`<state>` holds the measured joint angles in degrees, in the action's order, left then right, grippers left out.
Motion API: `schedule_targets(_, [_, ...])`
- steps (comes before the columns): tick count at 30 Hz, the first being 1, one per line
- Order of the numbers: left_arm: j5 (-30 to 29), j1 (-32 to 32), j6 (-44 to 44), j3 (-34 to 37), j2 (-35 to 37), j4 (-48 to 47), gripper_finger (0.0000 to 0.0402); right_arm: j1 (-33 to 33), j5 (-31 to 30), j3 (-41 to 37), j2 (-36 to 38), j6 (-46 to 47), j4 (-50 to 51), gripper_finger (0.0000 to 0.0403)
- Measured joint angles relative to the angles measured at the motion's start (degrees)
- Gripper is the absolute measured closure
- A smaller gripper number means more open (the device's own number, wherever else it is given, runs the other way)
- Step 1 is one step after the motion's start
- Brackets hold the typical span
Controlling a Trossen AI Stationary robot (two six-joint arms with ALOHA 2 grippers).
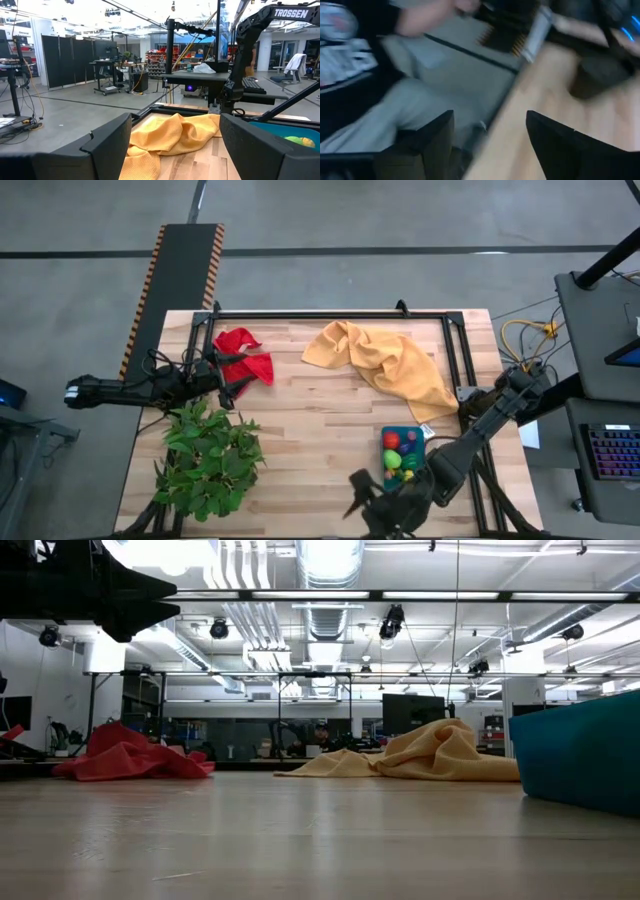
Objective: Pick and placing Produce into tupperware
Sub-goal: Return to Home Position
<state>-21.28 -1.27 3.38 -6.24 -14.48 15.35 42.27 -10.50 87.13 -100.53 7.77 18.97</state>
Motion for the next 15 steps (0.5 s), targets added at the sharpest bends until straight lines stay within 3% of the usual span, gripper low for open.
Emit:
schedule_targets(3, [0.0,0.0,0.0,0.0,0.0,0.0,0.0114,-1.5,6.3,-0.1,0.4,-8.3,-4.4,0.0178])
schedule_targets(8, [0.0,0.0,0.0,0.0,0.0,0.0,0.0114,-5.6,9.3,-1.0,3.0,-17.4,-3.9,0.0223])
schedule_targets(15, [0.0,0.0,0.0,0.0,0.0,0.0,0.0114,-16.9,12.2,-9.4,10.4,-20.8,-7.3,0.035])
